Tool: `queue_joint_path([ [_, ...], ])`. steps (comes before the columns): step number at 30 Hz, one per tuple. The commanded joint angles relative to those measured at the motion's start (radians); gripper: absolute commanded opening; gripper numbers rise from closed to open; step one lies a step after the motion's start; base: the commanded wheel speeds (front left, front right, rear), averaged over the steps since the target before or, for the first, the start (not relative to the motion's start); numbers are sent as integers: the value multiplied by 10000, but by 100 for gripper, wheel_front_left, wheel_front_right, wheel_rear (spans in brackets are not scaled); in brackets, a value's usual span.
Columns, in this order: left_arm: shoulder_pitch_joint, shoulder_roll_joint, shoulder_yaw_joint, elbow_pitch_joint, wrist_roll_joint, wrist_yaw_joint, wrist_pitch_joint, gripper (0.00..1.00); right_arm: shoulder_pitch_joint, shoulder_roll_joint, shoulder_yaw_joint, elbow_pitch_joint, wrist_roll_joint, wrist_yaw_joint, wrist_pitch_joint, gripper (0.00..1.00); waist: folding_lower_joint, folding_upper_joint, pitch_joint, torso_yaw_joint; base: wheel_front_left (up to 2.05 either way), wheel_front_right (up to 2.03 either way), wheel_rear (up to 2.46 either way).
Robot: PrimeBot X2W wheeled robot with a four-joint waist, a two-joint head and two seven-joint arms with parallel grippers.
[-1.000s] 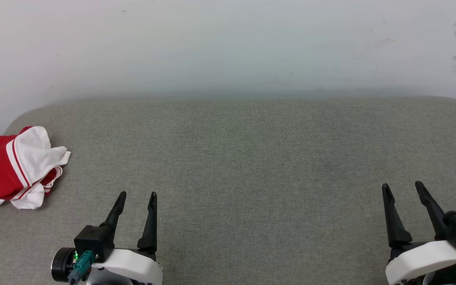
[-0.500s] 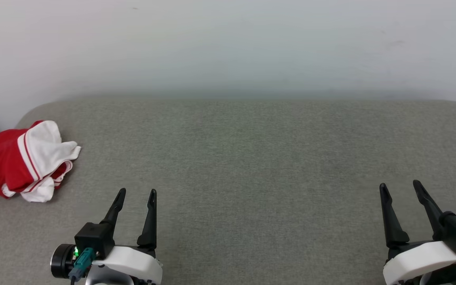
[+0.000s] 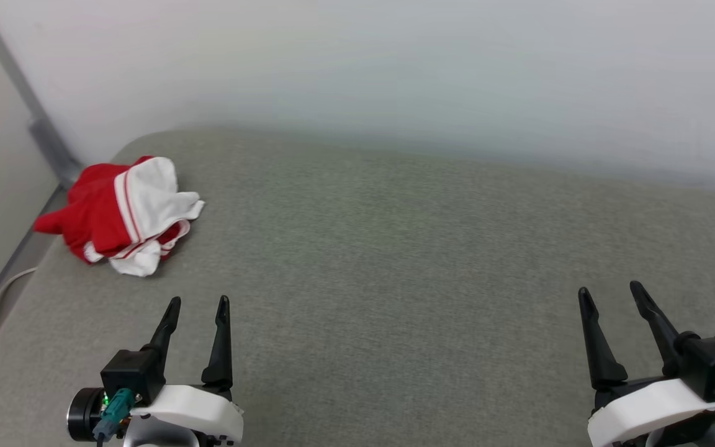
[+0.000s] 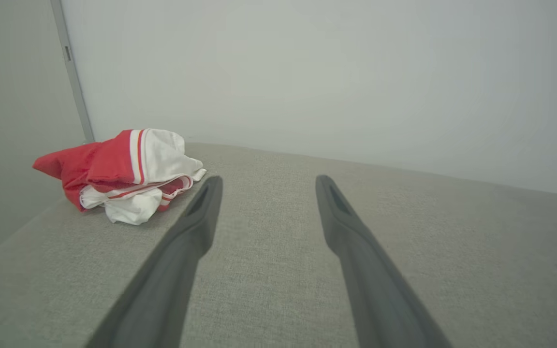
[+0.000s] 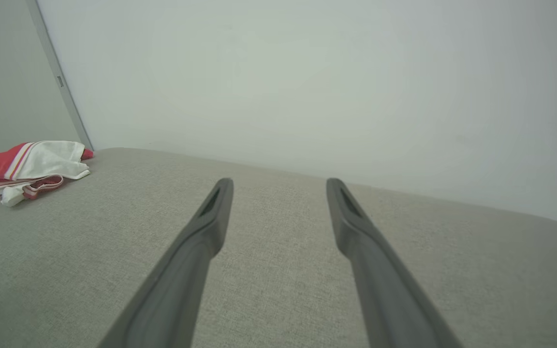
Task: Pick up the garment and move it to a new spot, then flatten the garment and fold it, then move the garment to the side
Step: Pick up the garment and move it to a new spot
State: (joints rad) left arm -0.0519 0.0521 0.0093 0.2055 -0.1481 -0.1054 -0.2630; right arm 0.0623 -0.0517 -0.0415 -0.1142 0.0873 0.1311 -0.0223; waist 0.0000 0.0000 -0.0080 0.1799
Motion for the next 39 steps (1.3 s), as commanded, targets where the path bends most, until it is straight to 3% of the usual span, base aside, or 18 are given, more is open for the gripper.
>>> queue_joint_path([
  [1,-82,-18,82,-11,23,35,-27,100,-29,23,75,-9,64,-7,-67,100,0,0,-7,451,0,0,0],
  [11,-125,-20,336,-48,152,3,-25,100,-57,21,434,63,174,-7,-165,100,0,0,14,1676,0,0,0],
  [19,-135,-24,502,-71,193,-68,-25,100,-154,22,591,235,196,-7,-278,100,0,0,76,2172,0,0,0],
  [30,-468,-23,743,-13,20,-159,-27,100,-398,22,644,337,250,-7,-303,100,0,0,404,2169,0,0,0],
  [39,-2499,496,725,1510,-1068,-247,-8,100,-1224,20,560,-139,-253,-7,131,100,0,0,2206,1524,0,0,0],
])
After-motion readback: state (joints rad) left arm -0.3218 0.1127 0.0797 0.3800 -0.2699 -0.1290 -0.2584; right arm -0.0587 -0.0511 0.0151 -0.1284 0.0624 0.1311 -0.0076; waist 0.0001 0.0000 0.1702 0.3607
